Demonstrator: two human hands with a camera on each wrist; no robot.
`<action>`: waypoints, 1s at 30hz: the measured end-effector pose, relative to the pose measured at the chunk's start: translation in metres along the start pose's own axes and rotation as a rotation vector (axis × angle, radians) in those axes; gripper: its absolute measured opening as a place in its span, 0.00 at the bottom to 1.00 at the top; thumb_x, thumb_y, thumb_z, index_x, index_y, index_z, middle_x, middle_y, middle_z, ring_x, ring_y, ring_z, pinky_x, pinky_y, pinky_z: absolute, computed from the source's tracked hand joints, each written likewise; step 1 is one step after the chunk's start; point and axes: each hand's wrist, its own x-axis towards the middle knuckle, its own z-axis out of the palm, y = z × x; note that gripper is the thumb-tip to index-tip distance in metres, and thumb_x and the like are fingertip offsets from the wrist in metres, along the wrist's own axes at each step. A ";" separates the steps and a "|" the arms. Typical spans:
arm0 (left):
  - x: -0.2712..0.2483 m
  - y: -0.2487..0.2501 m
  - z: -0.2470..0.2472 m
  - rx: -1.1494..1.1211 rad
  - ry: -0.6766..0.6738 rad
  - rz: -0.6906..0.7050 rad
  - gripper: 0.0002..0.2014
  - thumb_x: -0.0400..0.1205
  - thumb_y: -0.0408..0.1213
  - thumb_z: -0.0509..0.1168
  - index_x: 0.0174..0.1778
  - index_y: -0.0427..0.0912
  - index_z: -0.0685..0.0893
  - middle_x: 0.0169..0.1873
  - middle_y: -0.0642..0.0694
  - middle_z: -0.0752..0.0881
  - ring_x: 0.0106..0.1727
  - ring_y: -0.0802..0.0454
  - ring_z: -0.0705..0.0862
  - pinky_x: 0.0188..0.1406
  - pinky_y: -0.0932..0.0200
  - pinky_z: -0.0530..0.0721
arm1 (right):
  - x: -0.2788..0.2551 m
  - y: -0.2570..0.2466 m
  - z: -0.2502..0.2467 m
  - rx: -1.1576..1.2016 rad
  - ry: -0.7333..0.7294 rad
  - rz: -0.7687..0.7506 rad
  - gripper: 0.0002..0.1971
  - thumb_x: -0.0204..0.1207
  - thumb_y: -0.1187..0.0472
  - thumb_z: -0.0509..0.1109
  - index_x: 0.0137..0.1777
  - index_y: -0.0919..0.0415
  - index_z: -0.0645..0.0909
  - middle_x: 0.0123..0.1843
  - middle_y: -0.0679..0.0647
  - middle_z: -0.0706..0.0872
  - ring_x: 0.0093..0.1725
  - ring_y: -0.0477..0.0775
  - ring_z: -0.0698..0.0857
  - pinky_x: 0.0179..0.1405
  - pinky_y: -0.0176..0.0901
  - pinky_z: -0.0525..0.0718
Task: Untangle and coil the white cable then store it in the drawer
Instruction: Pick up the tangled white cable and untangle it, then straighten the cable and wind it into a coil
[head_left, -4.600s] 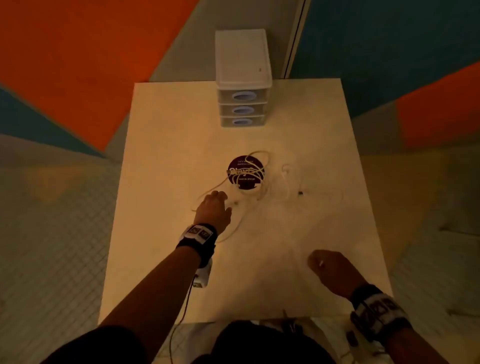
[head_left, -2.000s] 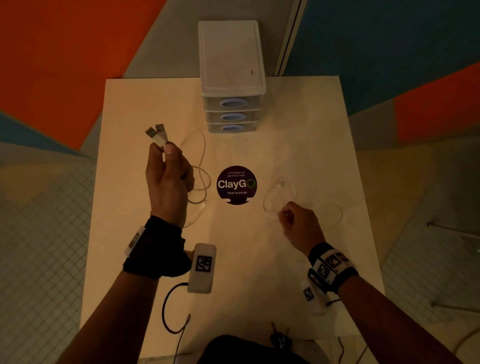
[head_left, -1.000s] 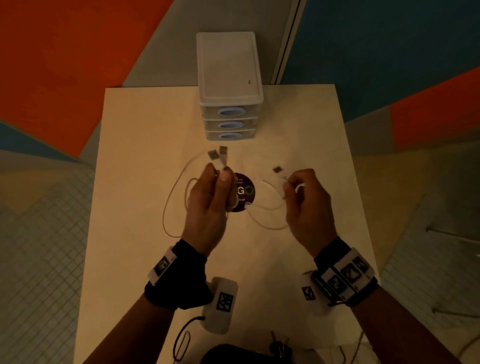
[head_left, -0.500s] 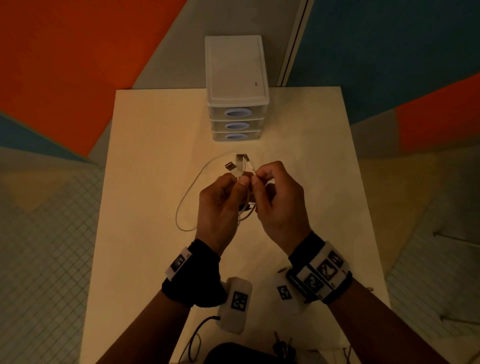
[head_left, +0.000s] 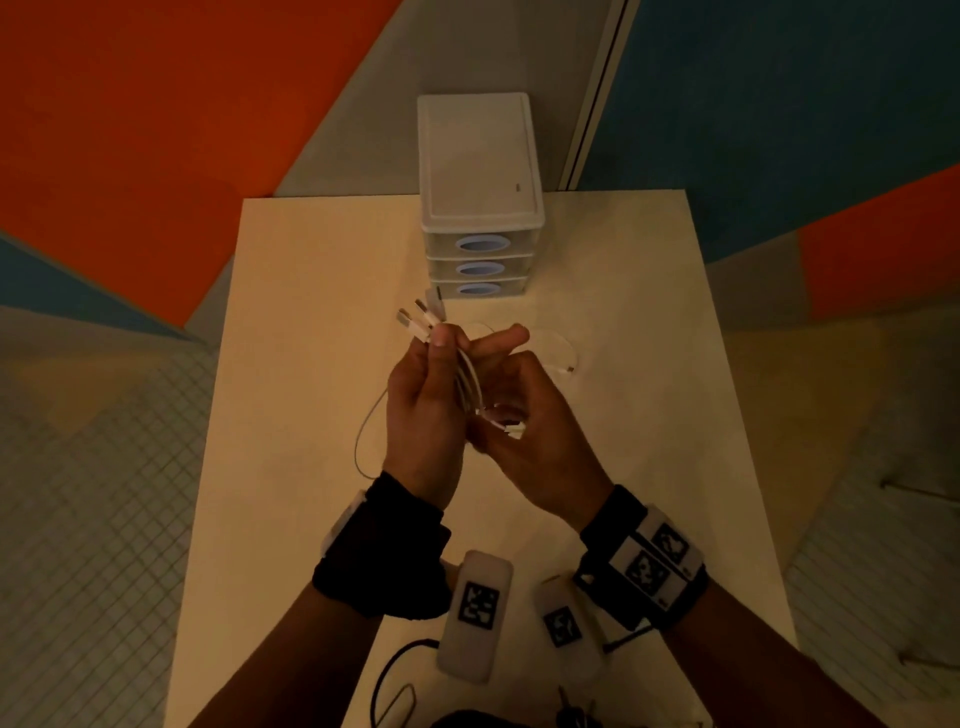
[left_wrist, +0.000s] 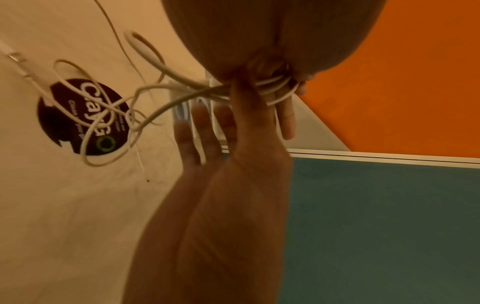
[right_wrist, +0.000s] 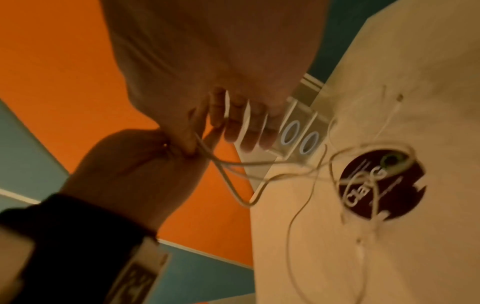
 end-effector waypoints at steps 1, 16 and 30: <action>0.001 0.002 0.001 0.001 -0.020 0.011 0.15 0.91 0.42 0.50 0.44 0.40 0.75 0.49 0.32 0.93 0.52 0.30 0.90 0.52 0.28 0.87 | 0.002 -0.002 0.004 0.055 -0.034 -0.013 0.19 0.77 0.64 0.75 0.65 0.59 0.75 0.58 0.57 0.86 0.54 0.53 0.88 0.52 0.49 0.90; 0.048 0.056 -0.056 -0.221 0.218 0.158 0.18 0.92 0.40 0.48 0.36 0.45 0.73 0.21 0.54 0.63 0.21 0.58 0.54 0.17 0.64 0.59 | 0.012 0.001 -0.042 -0.374 -0.200 -0.088 0.13 0.83 0.55 0.70 0.37 0.55 0.75 0.28 0.47 0.81 0.28 0.45 0.79 0.28 0.41 0.77; 0.031 0.022 -0.045 0.124 0.232 -0.074 0.11 0.90 0.40 0.55 0.52 0.37 0.78 0.44 0.41 0.88 0.49 0.41 0.90 0.52 0.47 0.88 | 0.030 -0.008 -0.018 -0.490 -0.238 -0.232 0.14 0.88 0.54 0.59 0.46 0.62 0.78 0.31 0.49 0.83 0.29 0.50 0.80 0.30 0.50 0.80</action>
